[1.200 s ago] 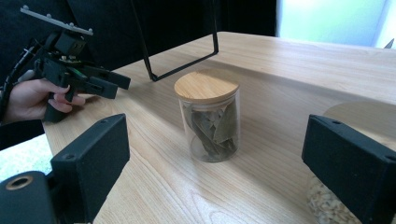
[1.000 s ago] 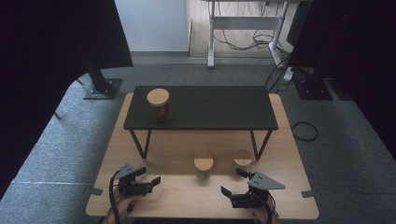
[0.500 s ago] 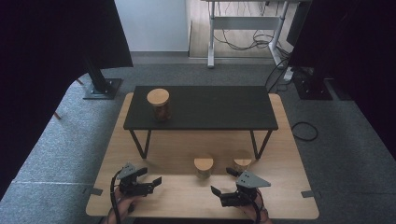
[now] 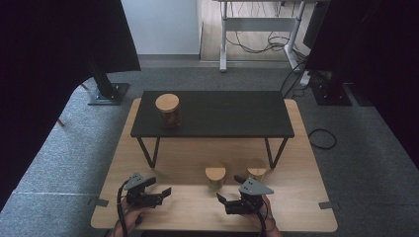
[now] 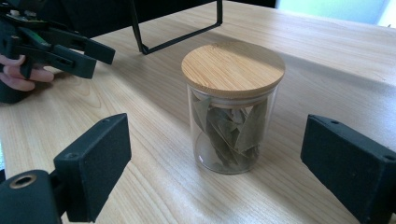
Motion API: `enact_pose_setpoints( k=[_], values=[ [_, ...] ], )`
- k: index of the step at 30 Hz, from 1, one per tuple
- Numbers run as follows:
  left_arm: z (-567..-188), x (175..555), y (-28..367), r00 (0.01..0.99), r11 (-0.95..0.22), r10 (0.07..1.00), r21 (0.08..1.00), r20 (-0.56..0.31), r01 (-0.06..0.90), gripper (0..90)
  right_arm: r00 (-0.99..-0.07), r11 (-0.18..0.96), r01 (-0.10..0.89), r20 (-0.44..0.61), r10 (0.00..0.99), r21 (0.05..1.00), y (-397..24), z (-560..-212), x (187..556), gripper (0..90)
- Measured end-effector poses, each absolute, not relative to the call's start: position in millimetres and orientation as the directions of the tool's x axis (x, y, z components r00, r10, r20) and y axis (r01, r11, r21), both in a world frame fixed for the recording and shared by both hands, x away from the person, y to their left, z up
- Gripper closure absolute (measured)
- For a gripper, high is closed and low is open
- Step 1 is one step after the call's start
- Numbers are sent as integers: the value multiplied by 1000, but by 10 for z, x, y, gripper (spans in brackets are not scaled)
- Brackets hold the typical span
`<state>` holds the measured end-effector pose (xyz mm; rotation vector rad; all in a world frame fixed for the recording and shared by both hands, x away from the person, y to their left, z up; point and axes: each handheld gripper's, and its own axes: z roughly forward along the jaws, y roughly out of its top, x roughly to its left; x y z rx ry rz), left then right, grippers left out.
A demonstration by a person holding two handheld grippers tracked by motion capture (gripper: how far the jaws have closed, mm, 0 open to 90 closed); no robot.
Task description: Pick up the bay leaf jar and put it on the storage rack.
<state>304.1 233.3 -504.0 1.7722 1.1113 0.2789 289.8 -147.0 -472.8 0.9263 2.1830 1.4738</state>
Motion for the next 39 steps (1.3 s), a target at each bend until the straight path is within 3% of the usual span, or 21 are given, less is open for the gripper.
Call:
enact_pose_setpoints(
  k=[39],
  values=[
    [-5035, 3006, 2318, 555, -107, 788, 829, -266, 549, 106, -657, 313, 369, 7, 754, 875, -1106, -4885, 3140, 84]
  ],
)
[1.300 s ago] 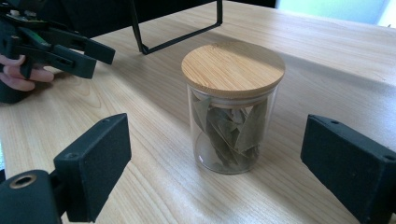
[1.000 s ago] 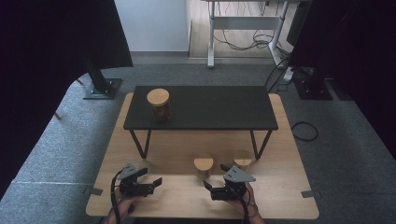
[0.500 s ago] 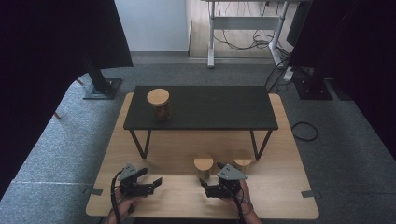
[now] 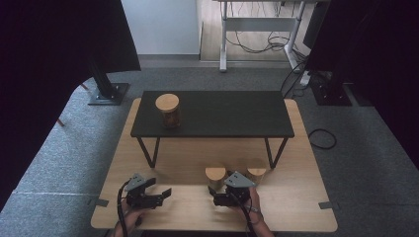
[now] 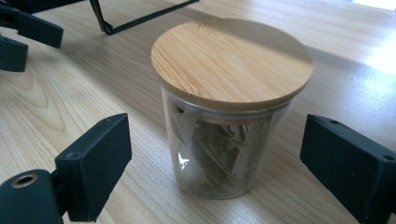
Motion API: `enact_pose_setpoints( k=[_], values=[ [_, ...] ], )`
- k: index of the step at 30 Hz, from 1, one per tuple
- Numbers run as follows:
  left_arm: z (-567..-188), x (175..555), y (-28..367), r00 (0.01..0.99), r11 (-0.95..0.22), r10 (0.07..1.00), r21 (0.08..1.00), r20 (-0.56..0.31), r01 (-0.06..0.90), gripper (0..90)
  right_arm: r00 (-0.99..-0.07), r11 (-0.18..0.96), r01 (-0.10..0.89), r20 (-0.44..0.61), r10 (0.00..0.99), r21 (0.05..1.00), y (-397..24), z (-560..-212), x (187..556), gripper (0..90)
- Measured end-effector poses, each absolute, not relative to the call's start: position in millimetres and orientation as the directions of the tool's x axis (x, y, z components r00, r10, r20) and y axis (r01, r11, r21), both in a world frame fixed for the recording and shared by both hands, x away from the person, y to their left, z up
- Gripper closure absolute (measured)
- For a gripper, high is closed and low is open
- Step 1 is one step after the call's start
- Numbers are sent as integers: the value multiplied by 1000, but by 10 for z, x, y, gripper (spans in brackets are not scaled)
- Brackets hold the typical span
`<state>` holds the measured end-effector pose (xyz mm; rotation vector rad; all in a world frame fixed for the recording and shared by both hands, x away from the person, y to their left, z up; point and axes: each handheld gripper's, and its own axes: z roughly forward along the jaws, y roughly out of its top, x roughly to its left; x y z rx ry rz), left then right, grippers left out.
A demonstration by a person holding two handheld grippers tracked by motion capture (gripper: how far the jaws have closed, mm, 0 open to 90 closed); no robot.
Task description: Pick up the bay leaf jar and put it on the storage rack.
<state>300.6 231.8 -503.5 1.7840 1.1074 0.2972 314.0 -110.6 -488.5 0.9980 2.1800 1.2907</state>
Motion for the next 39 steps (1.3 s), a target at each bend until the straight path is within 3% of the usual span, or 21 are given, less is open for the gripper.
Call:
enact_pose_setpoints(
  k=[32, 39],
  values=[
    [-5033, 2988, 2317, 550, -111, 794, 829, -257, 548, 106, -606, 316, 420, 4, 795, 851, -886, -4923, 3341, 108],
    [-5033, 2985, 2320, 548, -109, 796, 829, -258, 548, 106, -598, 300, 434, 22, 801, 849, -854, -4945, 3380, 166]
  ],
)
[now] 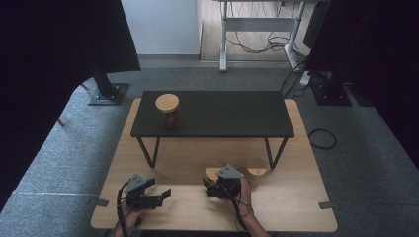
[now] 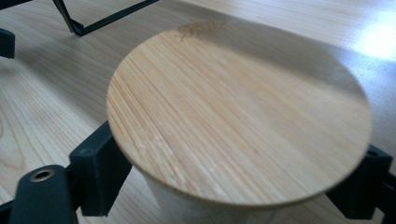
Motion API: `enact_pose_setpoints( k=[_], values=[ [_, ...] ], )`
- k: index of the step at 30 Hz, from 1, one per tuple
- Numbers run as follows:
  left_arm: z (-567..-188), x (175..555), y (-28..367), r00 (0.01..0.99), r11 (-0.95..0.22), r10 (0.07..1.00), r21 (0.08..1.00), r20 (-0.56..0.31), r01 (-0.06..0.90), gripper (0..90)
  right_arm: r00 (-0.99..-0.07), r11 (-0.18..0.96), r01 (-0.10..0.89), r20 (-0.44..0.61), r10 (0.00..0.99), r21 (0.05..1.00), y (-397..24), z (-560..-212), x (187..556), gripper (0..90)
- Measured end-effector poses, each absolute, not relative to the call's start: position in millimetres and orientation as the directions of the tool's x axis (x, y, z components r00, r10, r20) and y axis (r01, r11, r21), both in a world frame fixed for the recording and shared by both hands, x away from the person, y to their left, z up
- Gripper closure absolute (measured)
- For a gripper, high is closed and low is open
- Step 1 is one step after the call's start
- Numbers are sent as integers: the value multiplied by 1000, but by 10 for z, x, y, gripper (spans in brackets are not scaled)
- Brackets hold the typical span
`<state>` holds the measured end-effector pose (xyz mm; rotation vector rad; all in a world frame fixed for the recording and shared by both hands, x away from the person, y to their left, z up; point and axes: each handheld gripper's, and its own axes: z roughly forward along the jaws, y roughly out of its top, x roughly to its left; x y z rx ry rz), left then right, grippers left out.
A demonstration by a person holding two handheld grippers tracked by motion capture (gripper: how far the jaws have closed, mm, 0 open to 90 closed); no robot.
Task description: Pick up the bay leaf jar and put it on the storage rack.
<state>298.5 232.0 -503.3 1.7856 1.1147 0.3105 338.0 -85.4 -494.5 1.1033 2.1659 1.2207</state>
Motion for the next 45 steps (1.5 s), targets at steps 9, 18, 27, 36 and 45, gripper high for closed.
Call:
enact_pose_setpoints(
  k=[9, 18, 27, 36, 45],
  values=[
    [-5033, 2985, 2317, 548, -111, 797, 829, -256, 548, 106, -602, 293, 436, 35, 798, 851, -896, -4953, 3389, 246],
    [-5033, 2983, 2315, 546, -112, 799, 830, -252, 547, 106, -597, 289, 423, 24, 802, 859, -902, -4965, 3367, 250],
    [-5032, 2983, 2310, 546, -115, 800, 829, -249, 547, 106, -588, 281, 422, 24, 809, 862, -926, -4967, 3367, 250],
    [-5033, 2984, 2313, 546, -112, 799, 828, -253, 549, 106, -581, 261, 419, 36, 813, 870, -943, -4943, 3349, 251],
    [-5033, 2982, 2307, 548, -116, 798, 828, -251, 549, 106, -589, 257, 370, 11, 808, 893, -928, -4791, 3229, 251]
  ],
)
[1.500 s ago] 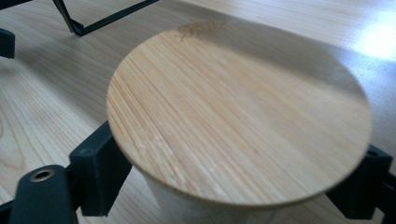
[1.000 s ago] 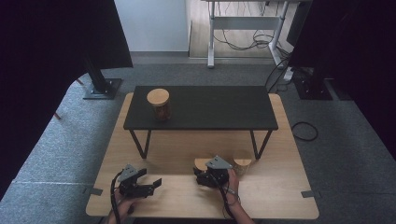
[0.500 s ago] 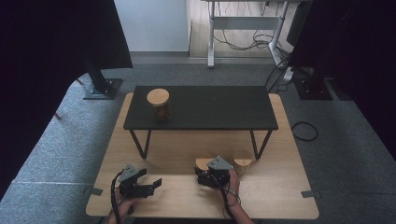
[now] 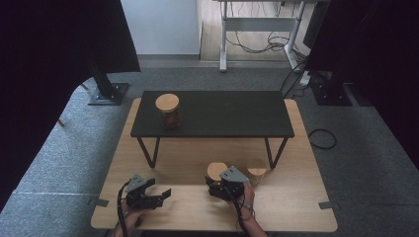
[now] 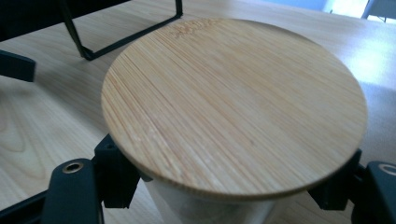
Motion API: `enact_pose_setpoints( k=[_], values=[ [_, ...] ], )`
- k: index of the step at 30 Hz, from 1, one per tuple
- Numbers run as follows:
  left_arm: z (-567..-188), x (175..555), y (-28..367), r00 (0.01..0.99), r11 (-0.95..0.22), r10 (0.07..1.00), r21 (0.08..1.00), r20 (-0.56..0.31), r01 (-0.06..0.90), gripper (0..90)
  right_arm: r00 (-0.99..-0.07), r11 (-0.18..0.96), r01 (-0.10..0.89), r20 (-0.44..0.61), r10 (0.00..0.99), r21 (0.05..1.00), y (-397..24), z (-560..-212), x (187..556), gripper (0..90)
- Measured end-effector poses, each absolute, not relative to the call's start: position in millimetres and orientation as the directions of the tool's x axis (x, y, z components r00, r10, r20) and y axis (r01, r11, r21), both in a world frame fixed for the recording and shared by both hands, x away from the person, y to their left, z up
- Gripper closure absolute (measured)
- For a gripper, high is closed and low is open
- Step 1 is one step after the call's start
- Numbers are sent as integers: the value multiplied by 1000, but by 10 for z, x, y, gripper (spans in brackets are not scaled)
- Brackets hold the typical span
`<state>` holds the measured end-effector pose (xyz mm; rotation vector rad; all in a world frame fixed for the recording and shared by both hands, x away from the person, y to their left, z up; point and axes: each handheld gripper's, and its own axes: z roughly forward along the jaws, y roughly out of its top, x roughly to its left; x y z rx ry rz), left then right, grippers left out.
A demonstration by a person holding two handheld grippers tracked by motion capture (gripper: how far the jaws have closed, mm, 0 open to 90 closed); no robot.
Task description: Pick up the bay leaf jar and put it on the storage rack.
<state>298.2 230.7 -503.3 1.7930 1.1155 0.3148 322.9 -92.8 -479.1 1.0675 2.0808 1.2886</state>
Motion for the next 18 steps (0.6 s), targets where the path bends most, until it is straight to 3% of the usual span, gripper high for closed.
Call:
enact_pose_setpoints(
  k=[18],
  values=[
    [-5032, 2977, 2302, 551, -117, 796, 829, -251, 547, 106, -599, 280, 289, -55, 799, 915, -999, -4529, 3037, 252]
  ],
)
